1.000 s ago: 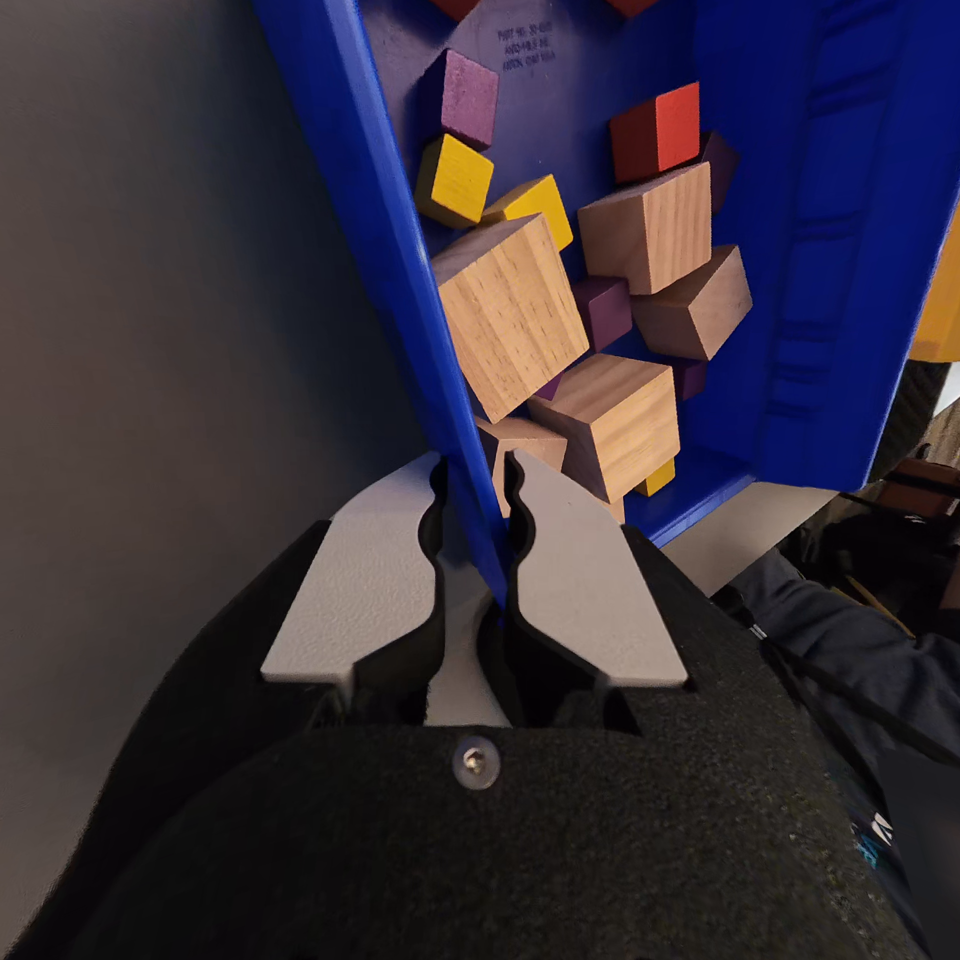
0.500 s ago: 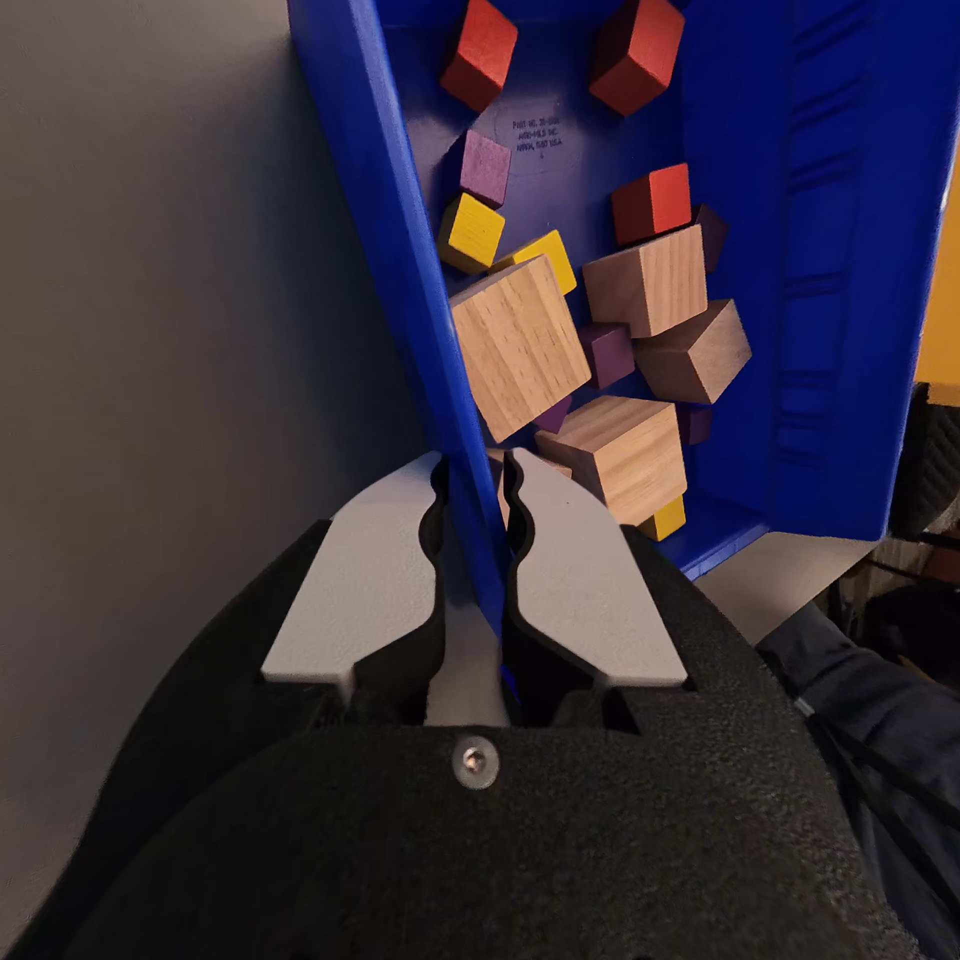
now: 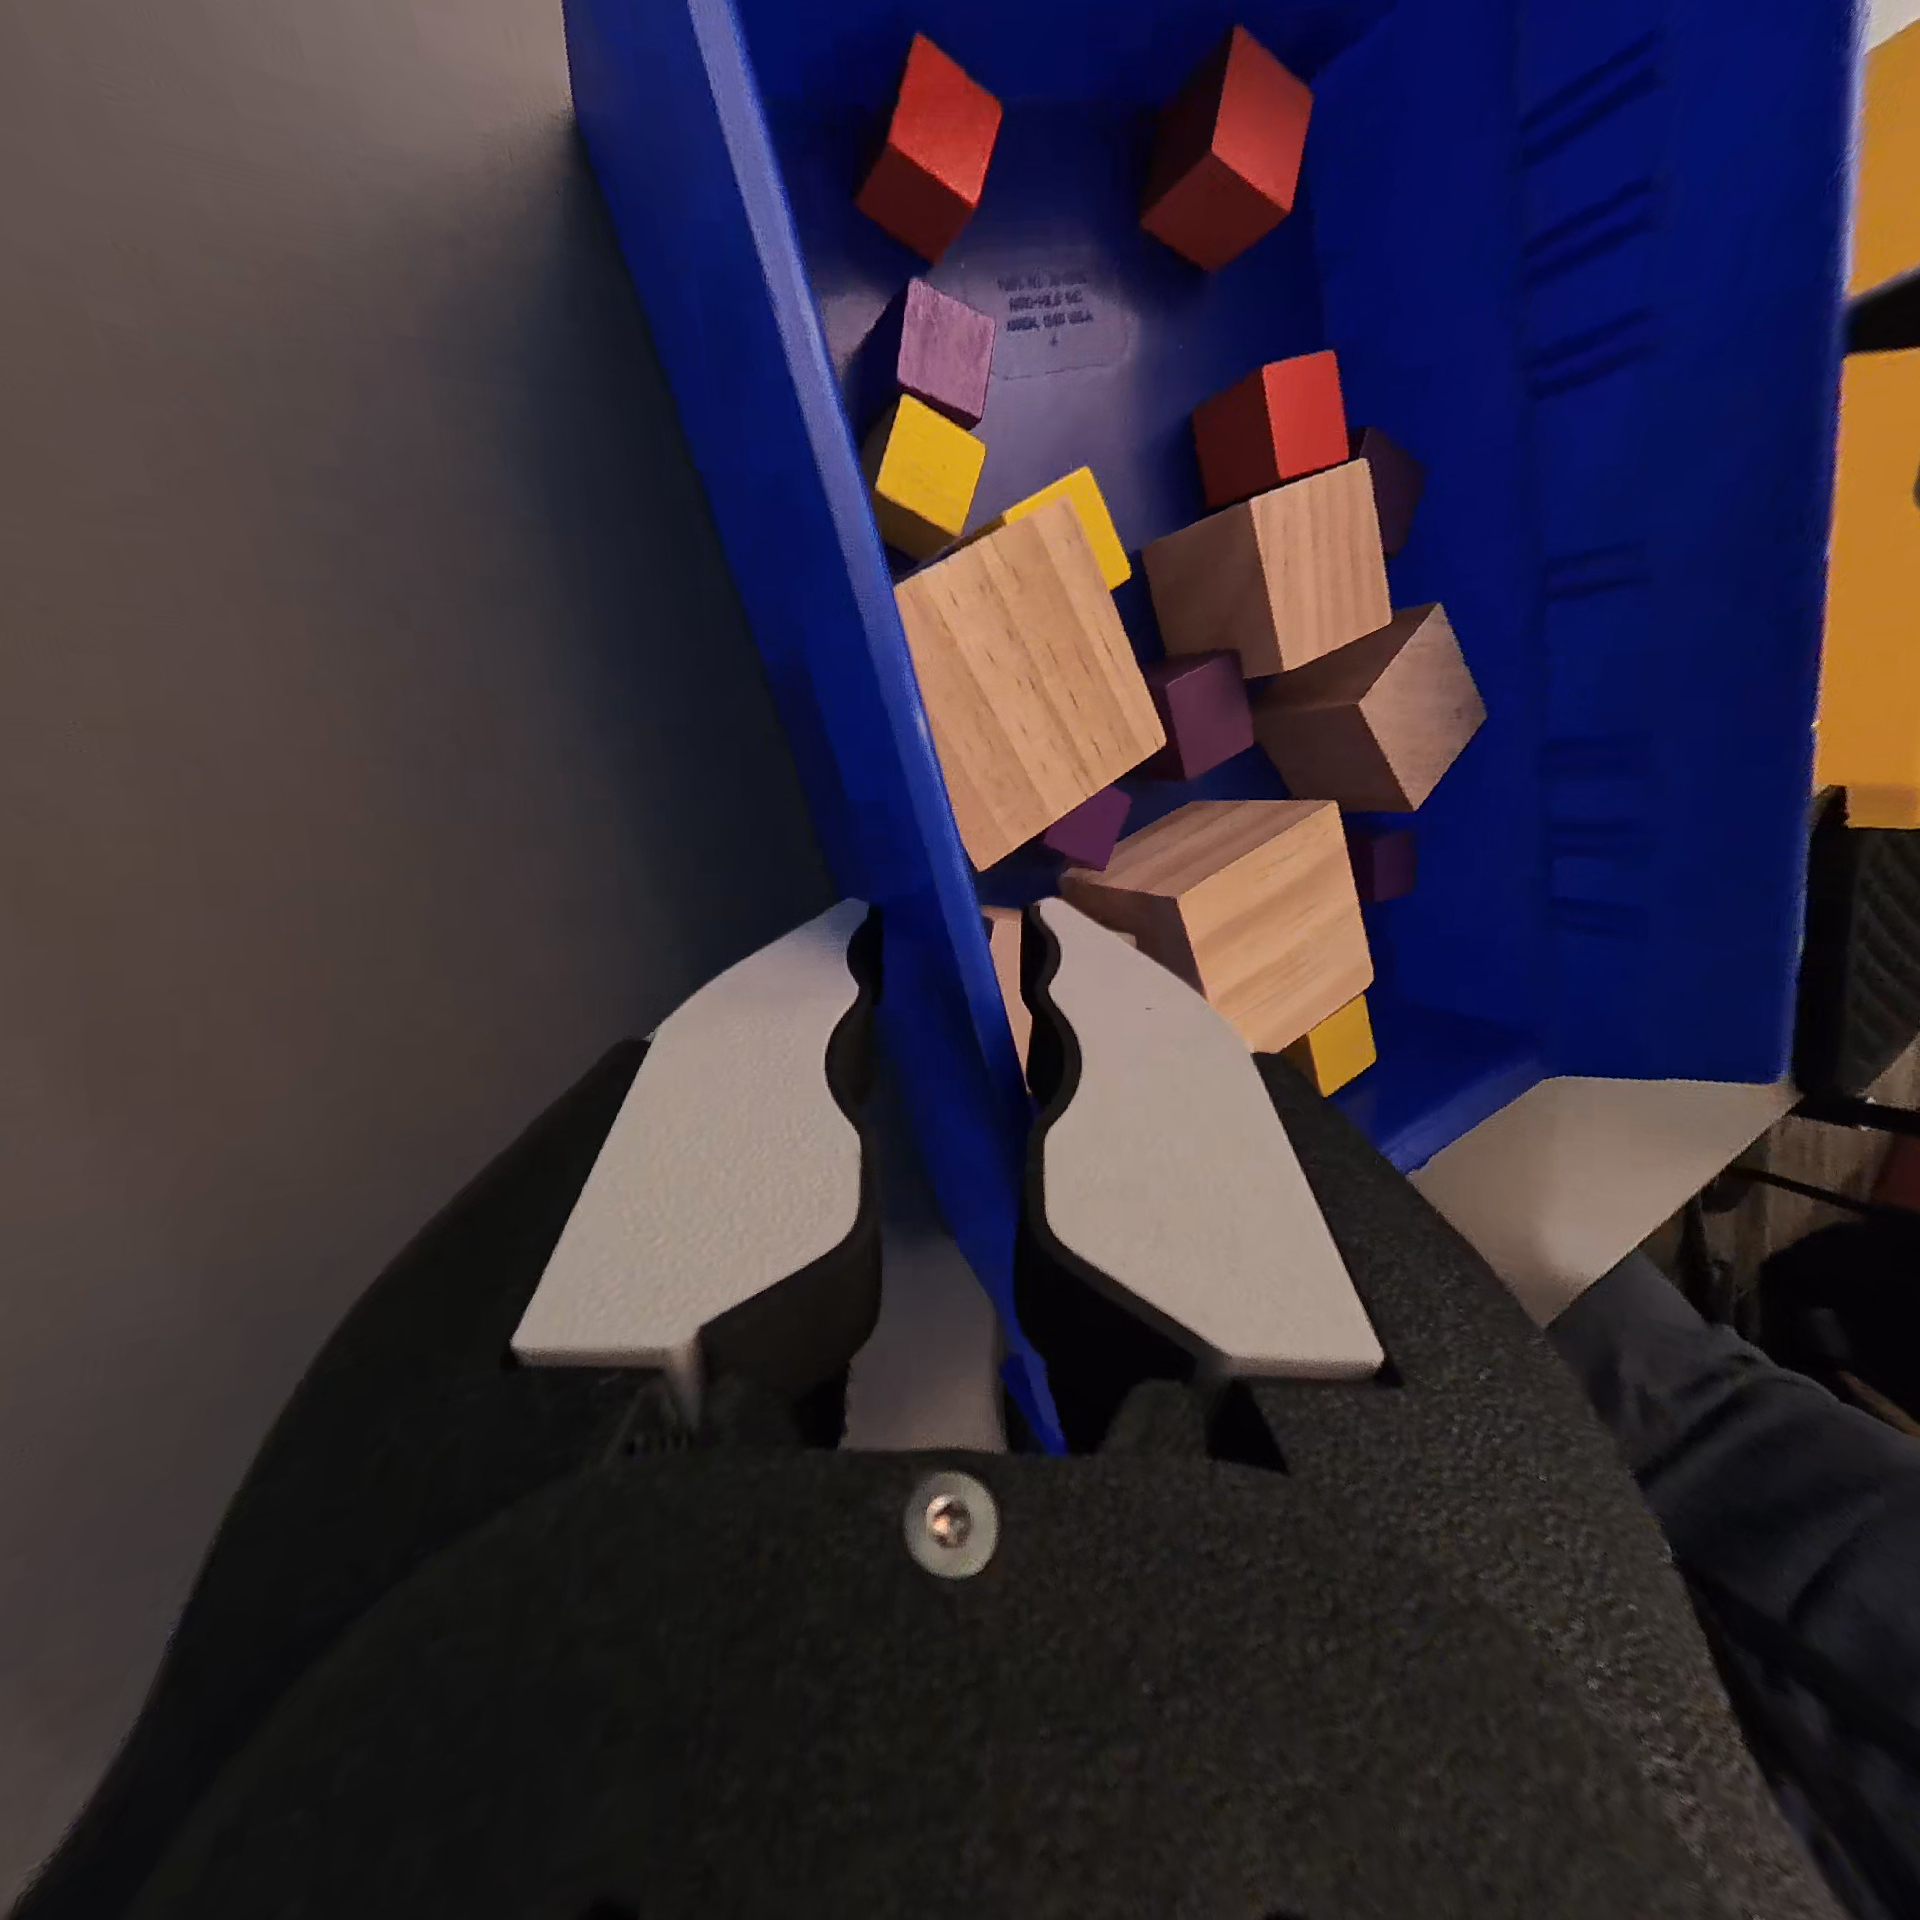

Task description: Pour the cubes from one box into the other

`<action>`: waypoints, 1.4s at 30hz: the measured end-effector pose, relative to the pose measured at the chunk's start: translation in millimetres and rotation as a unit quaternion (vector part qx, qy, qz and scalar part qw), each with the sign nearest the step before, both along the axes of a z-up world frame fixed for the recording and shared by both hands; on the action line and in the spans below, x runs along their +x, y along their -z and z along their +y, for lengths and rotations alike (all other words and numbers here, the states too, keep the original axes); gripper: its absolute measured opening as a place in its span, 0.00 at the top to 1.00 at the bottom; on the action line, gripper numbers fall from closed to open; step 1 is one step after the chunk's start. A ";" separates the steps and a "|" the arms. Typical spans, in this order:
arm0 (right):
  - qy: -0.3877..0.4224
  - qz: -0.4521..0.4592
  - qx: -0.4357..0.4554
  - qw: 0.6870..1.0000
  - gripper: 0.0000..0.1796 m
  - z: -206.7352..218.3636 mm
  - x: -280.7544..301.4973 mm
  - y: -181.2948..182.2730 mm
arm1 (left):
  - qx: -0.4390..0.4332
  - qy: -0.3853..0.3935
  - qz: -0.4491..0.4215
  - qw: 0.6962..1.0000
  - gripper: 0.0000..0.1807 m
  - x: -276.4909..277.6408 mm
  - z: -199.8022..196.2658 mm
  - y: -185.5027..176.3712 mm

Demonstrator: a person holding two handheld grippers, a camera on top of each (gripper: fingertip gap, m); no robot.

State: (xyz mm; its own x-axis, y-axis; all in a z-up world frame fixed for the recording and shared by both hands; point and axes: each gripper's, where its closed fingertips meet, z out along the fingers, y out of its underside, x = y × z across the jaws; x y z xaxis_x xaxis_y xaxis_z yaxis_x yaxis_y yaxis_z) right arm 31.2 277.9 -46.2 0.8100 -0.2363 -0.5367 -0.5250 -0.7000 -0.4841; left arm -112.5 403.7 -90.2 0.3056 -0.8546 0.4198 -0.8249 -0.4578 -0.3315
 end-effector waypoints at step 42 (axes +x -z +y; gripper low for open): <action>0.082 -0.049 -0.264 0.960 0.95 17.2 11.8 66.4 | 0.019 0.002 0.217 0.976 0.95 -23.5 -8.0 21.8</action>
